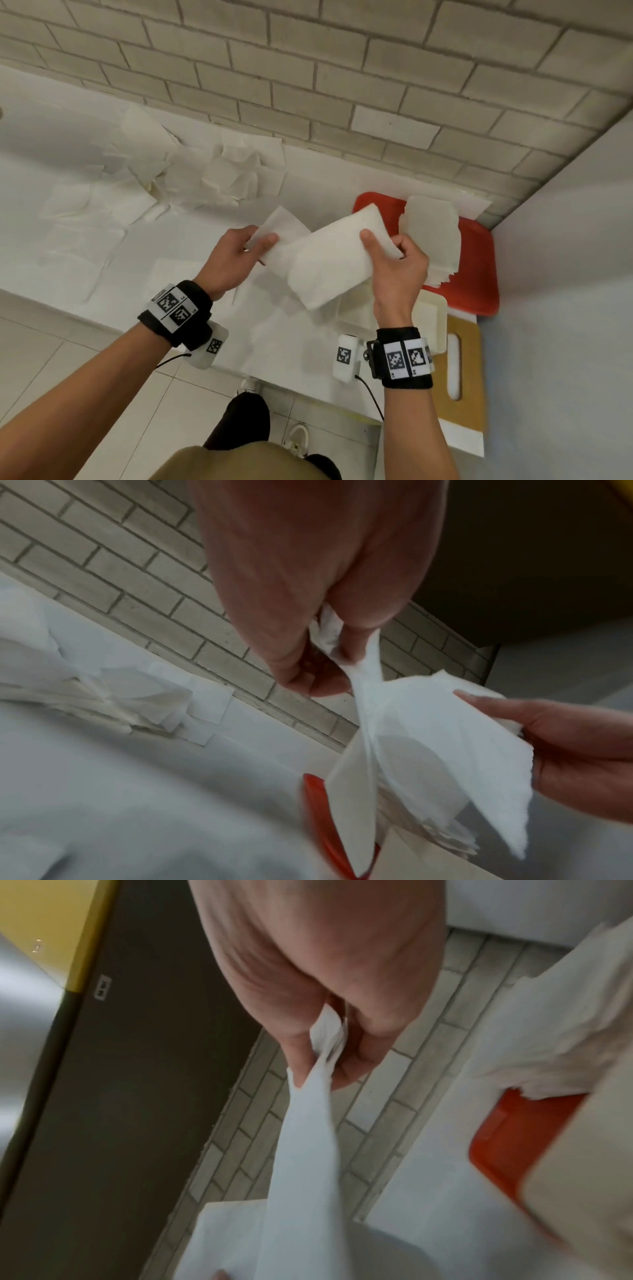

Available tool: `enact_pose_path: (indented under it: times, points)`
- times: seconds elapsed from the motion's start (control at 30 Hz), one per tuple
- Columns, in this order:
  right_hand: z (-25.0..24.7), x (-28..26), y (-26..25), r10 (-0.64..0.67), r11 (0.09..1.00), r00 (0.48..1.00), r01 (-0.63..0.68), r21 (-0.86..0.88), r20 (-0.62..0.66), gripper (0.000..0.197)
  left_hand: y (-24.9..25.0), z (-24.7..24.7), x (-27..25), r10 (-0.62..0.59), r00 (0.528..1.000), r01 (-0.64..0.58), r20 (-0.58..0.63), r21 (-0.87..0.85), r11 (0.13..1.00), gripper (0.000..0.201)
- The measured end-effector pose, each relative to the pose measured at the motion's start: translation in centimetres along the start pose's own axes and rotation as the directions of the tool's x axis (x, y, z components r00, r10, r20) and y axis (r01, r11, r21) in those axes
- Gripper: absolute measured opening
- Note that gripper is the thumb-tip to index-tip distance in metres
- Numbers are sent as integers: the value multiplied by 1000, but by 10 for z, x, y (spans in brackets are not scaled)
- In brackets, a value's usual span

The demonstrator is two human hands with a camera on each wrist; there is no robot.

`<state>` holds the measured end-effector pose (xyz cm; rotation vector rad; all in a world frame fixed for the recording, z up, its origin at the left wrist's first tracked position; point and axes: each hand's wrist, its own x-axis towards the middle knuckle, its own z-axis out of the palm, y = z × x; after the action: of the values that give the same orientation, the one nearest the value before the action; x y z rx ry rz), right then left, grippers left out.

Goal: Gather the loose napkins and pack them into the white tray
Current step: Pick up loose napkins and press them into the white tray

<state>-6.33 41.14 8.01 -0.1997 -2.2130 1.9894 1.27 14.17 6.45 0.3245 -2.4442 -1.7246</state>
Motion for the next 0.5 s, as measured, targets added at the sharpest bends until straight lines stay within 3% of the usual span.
enact_pose_path:
  times: [0.1,0.17,0.23,0.3,0.37,0.5]
  points:
    - [-33,-9,34,-7,992,963,-26,-122,-269,37,4,21,-12,-30,995,34,-98,30,999,32]
    - [-53,-18,59,-122,956,932,17,-293,-343,34,4,31,-19,-48,993,56,-108,73,996,34]
    - [-68,-24,80,-248,844,925,61,-533,-287,27,3,40,-27,-53,994,62,-100,90,994,40]
    - [-79,-29,96,-323,653,924,63,-755,-202,24,4,50,-33,-63,994,72,-86,102,992,44]
    - [-85,-33,102,-338,529,927,44,-847,-164,21,8,57,-37,-64,995,73,-70,121,990,43]
    - [-96,-33,100,-342,498,925,30,-867,-164,21,23,69,-43,-33,999,37,-29,159,987,38]
